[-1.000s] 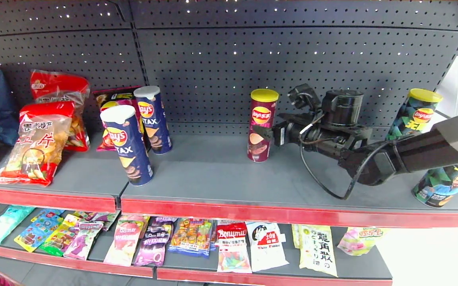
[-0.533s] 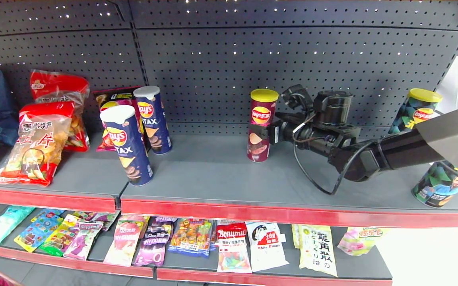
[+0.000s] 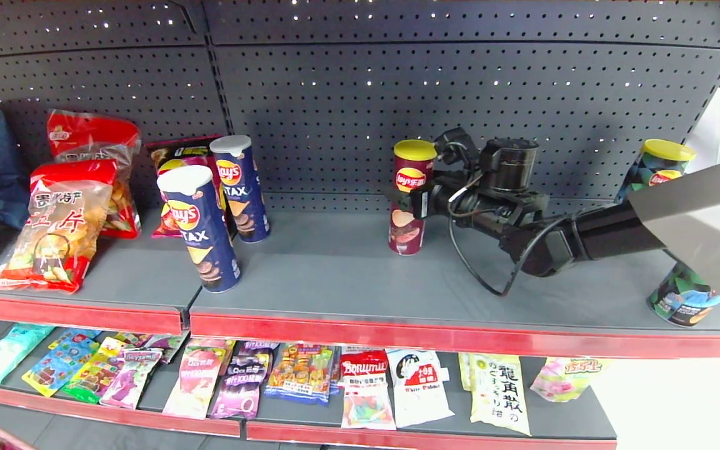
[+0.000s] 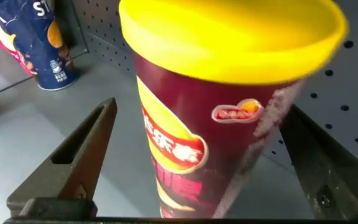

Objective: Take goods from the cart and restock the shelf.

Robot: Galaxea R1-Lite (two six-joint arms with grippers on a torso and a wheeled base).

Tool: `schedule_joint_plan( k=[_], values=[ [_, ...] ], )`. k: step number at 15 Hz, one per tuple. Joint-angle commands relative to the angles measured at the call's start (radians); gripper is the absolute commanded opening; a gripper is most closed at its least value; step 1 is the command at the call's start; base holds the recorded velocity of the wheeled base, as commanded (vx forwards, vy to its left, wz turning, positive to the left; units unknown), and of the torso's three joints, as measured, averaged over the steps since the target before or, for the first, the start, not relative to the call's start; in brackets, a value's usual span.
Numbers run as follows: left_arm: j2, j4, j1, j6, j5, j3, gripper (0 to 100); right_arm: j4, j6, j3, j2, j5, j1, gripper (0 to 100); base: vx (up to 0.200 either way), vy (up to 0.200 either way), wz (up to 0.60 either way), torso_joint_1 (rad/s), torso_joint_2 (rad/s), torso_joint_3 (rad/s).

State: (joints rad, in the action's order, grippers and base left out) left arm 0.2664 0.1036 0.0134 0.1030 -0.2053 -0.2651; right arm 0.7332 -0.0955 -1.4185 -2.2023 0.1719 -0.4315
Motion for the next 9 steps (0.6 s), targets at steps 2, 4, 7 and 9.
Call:
schedule_joint_plan(
  k=[2, 4, 7, 9],
  values=[
    [-0.015, 0.004, 0.000, 0.000, 0.000, 0.009, 0, 0.003, -0.001, -0.034, -0.022, -0.003, -0.007, 0, 0.000, 0.000, 0.00, 0.000, 0.00, 0.000],
    [-0.015, 0.004, 0.000, 0.000, 0.000, 0.009, 0, 0.002, -0.001, -0.043, -0.028, -0.003, -0.010, 0, 0.000, 0.000, 0.00, 0.000, 0.00, 0.000],
    [-0.015, 0.004, 0.000, 0.000, 0.000, 0.009, 0, 0.000, -0.003, -0.020, -0.025, -0.003, -0.013, 0, 0.000, 0.000, 0.00, 0.000, 0.00, 0.000],
    [-0.015, 0.004, 0.000, 0.000, 0.000, 0.007, 0, -0.005, -0.004, 0.006, 0.019, -0.003, -0.015, 0, 0.000, 0.000, 0.00, 0.000, 0.00, 0.000]
  ],
)
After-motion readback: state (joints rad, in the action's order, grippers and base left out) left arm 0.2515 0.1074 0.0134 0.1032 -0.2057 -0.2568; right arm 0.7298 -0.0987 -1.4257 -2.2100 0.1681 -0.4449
